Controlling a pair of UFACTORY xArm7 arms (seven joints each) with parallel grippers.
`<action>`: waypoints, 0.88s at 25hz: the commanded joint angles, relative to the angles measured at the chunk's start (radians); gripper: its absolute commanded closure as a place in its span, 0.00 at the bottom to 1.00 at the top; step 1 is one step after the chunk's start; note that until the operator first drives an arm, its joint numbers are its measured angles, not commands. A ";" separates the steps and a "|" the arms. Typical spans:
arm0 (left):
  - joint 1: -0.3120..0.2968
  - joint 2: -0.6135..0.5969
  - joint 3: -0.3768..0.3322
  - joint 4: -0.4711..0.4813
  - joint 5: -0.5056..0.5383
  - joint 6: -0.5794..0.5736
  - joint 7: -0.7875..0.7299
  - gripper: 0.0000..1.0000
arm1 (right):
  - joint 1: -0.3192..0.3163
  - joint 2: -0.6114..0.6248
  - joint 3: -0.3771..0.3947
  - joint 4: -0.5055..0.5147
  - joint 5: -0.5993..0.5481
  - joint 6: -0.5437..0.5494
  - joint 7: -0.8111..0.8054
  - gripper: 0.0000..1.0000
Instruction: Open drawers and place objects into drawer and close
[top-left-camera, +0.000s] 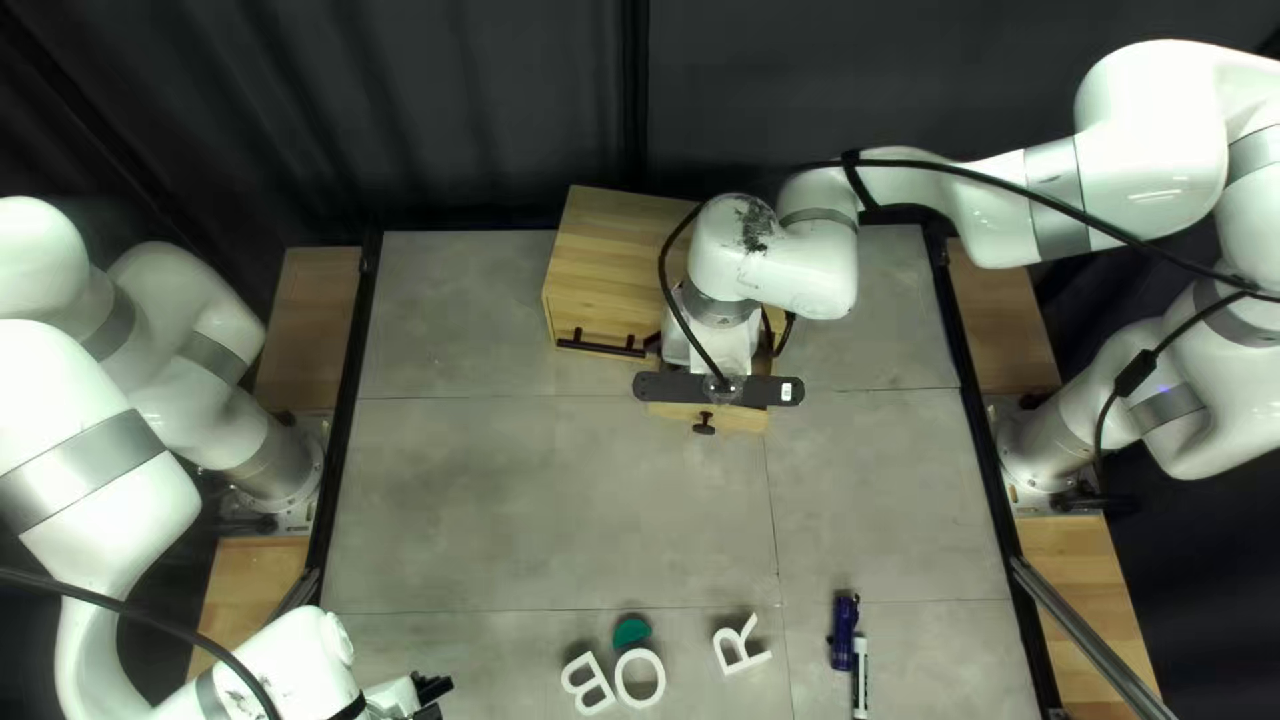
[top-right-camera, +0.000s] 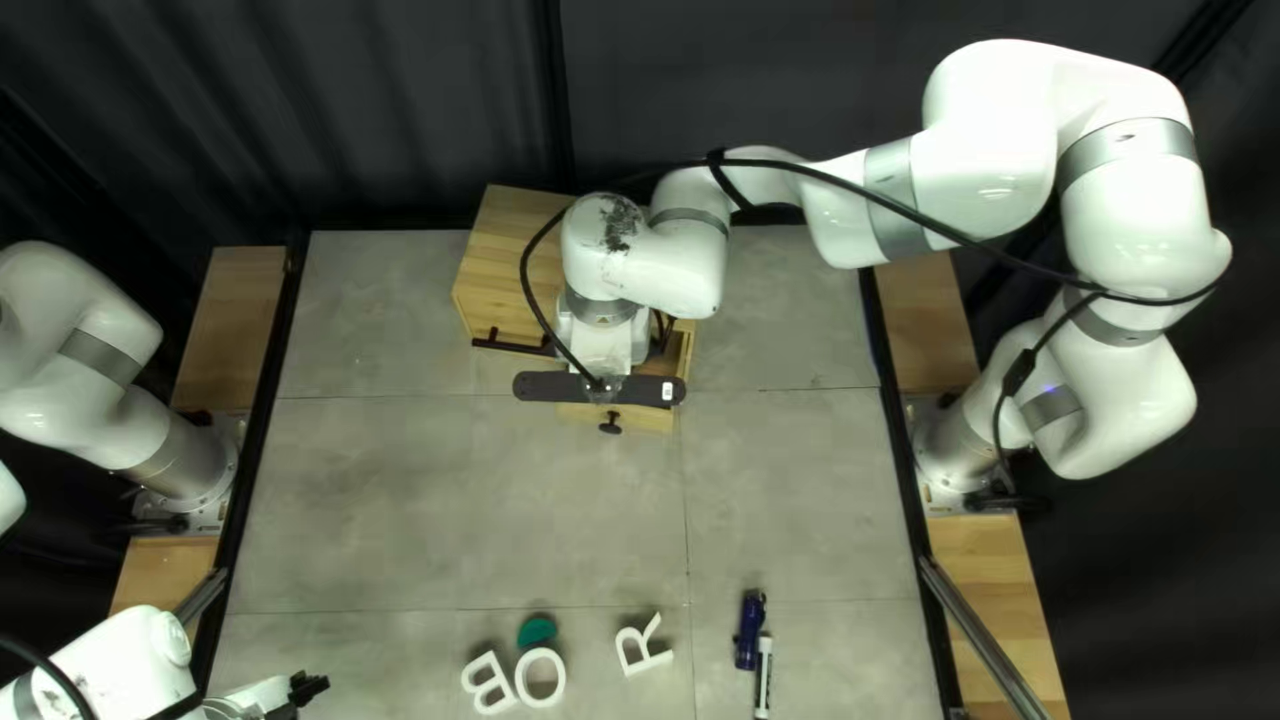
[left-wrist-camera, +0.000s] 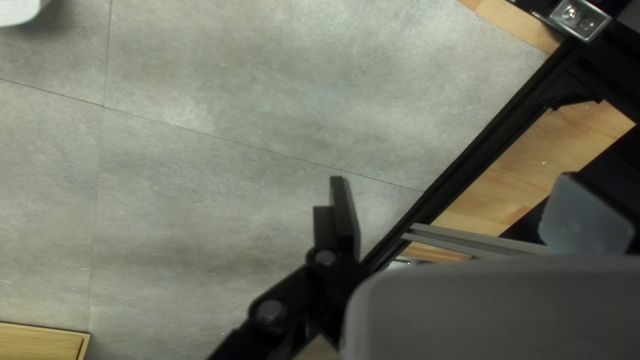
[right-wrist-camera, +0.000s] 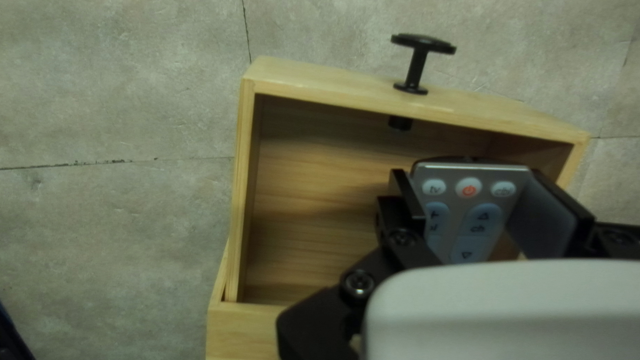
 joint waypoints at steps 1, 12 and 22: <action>0.000 0.000 0.000 0.000 0.000 0.000 0.000 0.00 | -0.003 0.010 -0.003 0.006 -0.003 -0.003 0.002 0.33; 0.000 0.000 0.000 0.000 0.000 0.000 0.000 0.00 | 0.015 -0.047 0.000 -0.025 -0.052 -0.003 0.051 0.23; 0.000 0.000 0.000 0.000 0.000 0.000 0.000 0.00 | 0.037 -0.098 0.014 -0.063 -0.104 -0.013 0.124 1.00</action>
